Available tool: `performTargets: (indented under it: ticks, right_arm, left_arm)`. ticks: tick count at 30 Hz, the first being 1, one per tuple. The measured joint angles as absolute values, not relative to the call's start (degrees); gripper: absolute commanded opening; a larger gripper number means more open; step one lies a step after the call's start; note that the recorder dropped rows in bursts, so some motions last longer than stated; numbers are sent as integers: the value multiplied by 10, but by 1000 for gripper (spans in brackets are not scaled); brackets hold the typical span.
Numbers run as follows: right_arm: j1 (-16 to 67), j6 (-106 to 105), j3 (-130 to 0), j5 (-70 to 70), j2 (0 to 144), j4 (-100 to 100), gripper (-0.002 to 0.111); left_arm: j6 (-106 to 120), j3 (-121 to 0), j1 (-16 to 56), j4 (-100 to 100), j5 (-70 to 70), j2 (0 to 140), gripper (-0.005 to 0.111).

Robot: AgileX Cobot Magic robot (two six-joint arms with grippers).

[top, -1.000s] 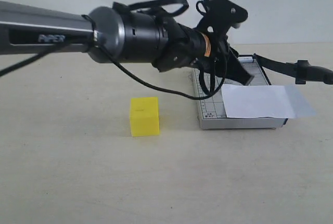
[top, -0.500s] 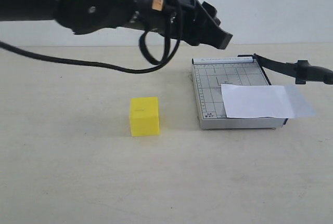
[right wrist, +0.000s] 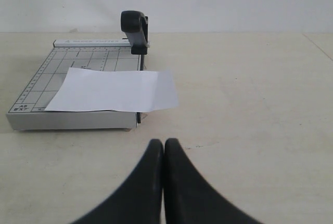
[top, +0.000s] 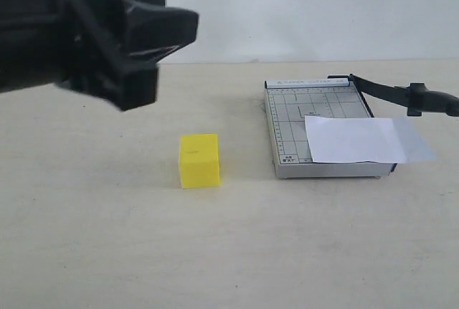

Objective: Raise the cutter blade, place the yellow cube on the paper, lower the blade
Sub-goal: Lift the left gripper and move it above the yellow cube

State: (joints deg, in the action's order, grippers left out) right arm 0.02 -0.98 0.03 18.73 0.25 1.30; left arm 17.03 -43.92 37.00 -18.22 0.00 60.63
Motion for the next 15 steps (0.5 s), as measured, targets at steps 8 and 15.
performTargets:
  ticks: [8, 15]
  right_arm:
    - [0, -10, 0, 187, 2, 13, 0]
    - [0, -10, 0, 187, 2, 13, 0]
  left_arm:
    - [143, -369, 370, -123, 67, 568, 69]
    - [67, -430, 328, -119, 94, 758, 75]
